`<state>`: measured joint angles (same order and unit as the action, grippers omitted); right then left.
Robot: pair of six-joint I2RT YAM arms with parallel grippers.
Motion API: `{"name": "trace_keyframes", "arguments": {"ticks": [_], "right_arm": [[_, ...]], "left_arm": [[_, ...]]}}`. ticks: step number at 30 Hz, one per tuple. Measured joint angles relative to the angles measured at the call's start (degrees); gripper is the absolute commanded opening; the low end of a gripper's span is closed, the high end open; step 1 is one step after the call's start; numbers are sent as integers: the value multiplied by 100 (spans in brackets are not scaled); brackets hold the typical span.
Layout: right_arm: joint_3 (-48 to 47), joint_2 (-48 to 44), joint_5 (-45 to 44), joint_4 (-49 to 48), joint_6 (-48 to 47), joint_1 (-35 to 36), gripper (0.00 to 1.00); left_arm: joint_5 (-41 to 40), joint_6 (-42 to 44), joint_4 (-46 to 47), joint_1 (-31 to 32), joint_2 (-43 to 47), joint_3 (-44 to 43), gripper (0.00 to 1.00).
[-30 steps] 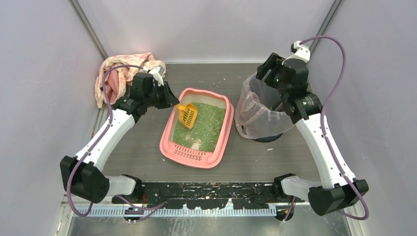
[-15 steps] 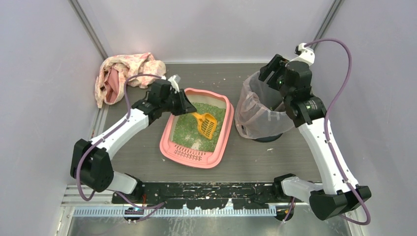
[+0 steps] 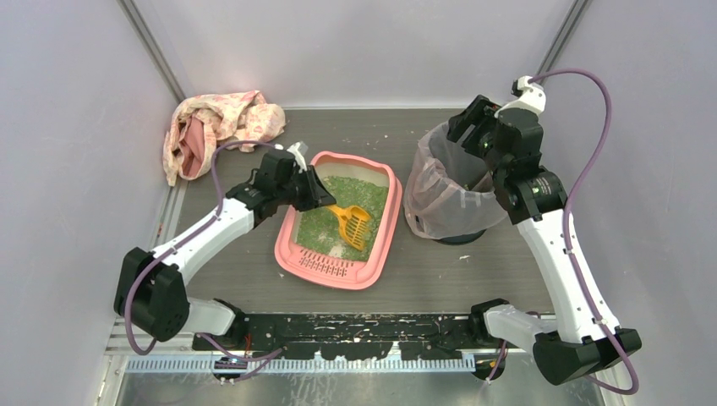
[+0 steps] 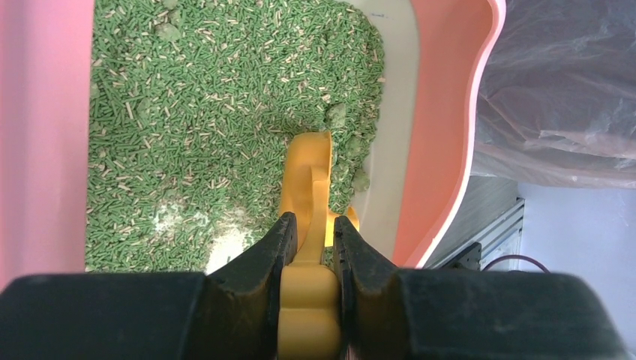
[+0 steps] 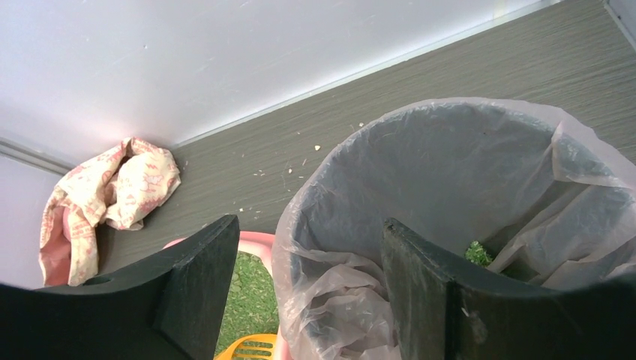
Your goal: Clean the litter box
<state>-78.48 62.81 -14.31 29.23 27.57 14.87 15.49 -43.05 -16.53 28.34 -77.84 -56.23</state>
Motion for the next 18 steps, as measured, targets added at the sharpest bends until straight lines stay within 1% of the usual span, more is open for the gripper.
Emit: {"name": "trace_keyframes", "arguments": {"ticks": [4, 7, 11, 18], "right_arm": [[44, 0, 74, -2, 116, -2, 73], [61, 0, 96, -2, 162, -4, 73], [63, 0, 153, -2, 214, -7, 73], [63, 0, 275, -2, 280, -7, 73]], "left_arm": [[-179, 22, -149, 22, 79, 0, 0], [-348, 192, -361, 22, 216, -37, 0], [-575, 557, -730, 11, 264, -402, 0], [-695, 769, -754, 17, 229, -522, 0]]}}
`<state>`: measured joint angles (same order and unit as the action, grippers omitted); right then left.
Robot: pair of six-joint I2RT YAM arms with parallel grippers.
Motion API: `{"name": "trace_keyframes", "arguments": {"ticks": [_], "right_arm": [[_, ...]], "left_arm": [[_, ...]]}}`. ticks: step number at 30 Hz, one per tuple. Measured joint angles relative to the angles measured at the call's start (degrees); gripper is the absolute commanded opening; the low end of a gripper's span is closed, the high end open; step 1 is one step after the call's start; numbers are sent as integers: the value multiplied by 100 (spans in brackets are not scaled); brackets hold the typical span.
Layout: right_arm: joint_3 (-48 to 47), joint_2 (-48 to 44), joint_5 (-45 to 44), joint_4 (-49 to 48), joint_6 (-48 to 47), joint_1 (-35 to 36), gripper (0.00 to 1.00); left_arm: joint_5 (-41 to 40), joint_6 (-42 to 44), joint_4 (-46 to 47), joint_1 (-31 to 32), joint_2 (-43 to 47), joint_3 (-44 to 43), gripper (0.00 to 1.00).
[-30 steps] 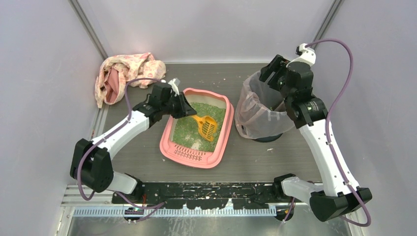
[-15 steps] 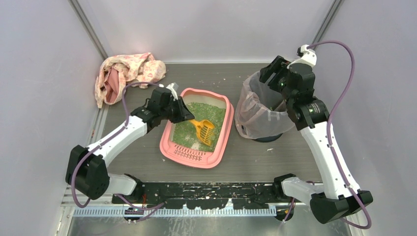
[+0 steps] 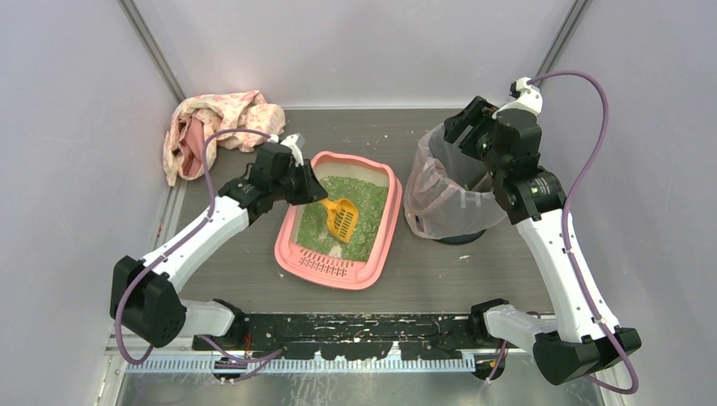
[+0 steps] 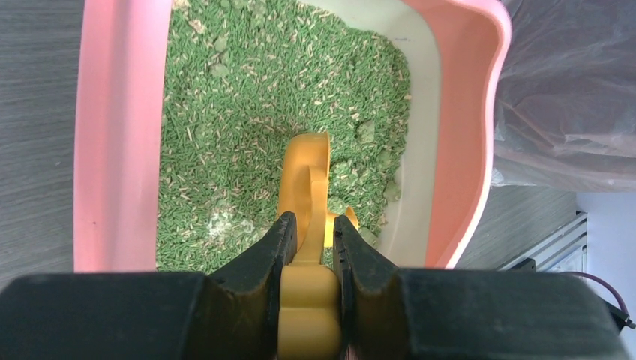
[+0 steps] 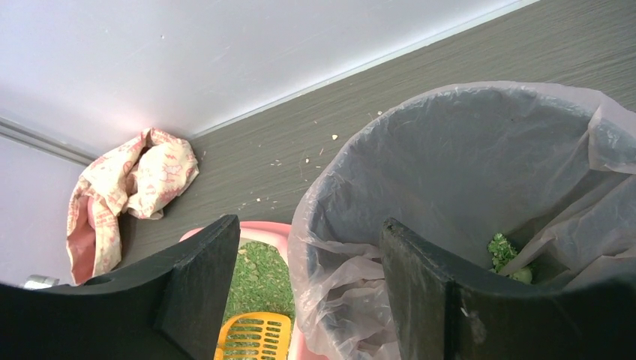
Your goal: Clean the litter box
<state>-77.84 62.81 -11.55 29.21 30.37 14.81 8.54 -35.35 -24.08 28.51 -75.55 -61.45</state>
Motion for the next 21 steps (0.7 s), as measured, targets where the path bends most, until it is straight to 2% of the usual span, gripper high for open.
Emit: {"name": "trace_keyframes", "arguments": {"ticks": [6, 16, 21], "right_arm": [[0, 0, 37, 0, 0, -4, 73], [0, 2, 96, 0, 0, -4, 73], [0, 9, 140, 0, 0, -4, 73]], "left_arm": [[101, -227, 586, 35, -144, 525, 0], [1119, -1401, 1950, 37, -964, 750, 0], [1401, -1832, 2396, 17, -1091, 999, 0]]}}
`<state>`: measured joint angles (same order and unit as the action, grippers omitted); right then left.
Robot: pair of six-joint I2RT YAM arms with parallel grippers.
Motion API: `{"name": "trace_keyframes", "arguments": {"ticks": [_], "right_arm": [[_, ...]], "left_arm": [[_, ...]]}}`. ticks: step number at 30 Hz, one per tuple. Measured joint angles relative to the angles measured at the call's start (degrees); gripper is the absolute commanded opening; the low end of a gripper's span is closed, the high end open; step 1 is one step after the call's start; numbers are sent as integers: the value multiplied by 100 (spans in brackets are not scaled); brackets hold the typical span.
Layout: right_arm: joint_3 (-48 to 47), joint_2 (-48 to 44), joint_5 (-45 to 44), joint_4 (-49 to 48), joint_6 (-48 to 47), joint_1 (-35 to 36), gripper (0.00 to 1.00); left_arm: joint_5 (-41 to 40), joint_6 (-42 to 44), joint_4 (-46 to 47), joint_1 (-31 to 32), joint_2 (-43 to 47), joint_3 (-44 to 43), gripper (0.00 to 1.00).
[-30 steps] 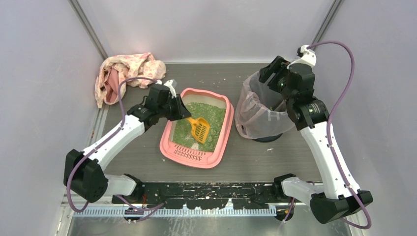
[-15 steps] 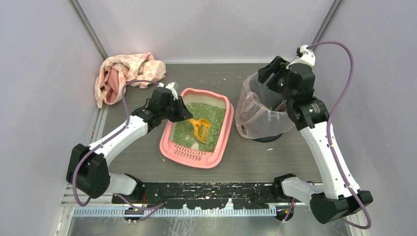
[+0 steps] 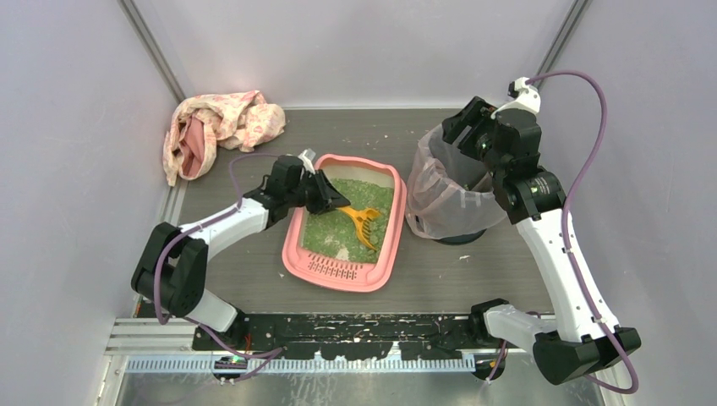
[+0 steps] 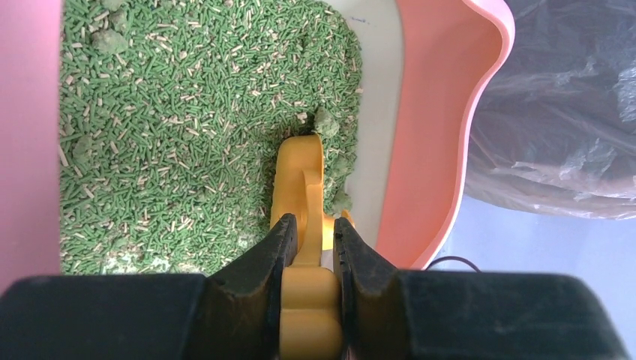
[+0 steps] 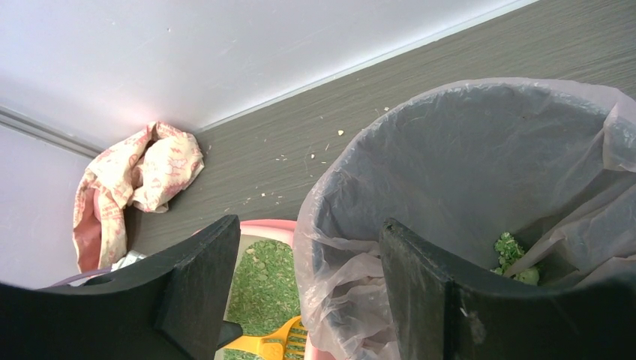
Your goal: Clean the litter box
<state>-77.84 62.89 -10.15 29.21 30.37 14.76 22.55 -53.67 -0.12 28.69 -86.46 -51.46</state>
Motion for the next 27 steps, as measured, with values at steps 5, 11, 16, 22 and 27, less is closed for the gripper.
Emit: {"name": "trace_keyframes", "arguments": {"ticks": [5, 11, 16, 22, 27], "right_arm": [[2, 15, 48, 2, 0, 0, 73], [2, 92, 111, 2, 0, 0, 73], [9, 127, 151, 2, 20, 0, 73], [37, 125, 149, 2, 22, 0, 73], [96, 125, 149, 2, 24, 0, 73]], "left_arm": [[280, -299, 284, -186, 2, 199, 0], [485, -337, 149, -586, 278, 227, 0], [542, -289, -13, -903, 520, 153, 0], [636, -286, -181, -1027, 682, 39, 0], [841, -306, -197, -1333, 839, 26, 0]]}}
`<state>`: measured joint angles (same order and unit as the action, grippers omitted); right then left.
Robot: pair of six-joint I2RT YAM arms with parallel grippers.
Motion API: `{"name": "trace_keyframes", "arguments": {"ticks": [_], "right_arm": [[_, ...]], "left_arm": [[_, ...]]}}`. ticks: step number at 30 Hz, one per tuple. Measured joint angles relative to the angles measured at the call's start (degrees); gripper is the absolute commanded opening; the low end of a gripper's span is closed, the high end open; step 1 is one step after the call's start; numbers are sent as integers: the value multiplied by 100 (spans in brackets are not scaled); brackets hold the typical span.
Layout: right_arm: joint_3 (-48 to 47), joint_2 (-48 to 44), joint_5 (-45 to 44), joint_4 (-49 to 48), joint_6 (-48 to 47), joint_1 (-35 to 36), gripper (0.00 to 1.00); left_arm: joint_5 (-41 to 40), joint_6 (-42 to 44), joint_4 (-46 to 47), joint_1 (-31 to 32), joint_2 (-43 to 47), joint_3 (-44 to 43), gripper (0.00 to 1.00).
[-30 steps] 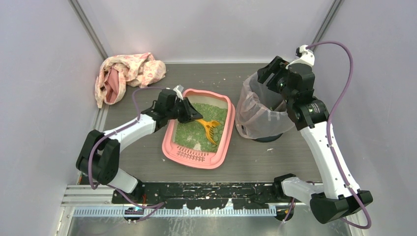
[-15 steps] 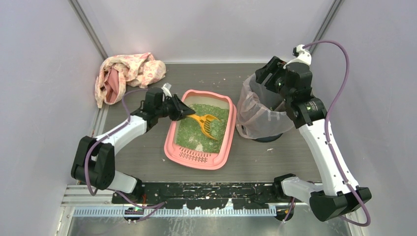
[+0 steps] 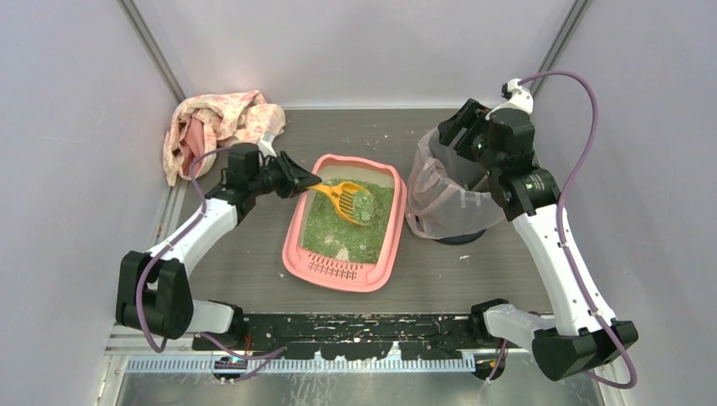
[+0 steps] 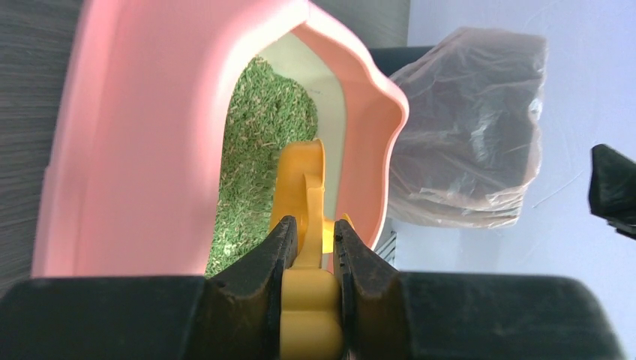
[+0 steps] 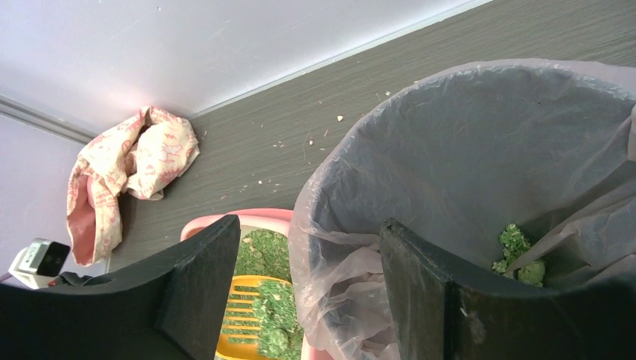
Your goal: Clean the litter box
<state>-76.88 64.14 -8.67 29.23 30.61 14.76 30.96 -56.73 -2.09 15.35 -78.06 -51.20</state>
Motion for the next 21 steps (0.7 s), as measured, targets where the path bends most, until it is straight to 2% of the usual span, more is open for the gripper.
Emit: {"name": "trace_keyframes", "arguments": {"ticks": [11, 21], "right_arm": [[9, 0, 42, -9, 125, 0, 73], [238, -2, 127, -94, 304, 0, 73]], "left_arm": [[573, -297, 144, -890, 660, 409, 0], [920, -595, 304, -1143, 997, 918, 0]]}}
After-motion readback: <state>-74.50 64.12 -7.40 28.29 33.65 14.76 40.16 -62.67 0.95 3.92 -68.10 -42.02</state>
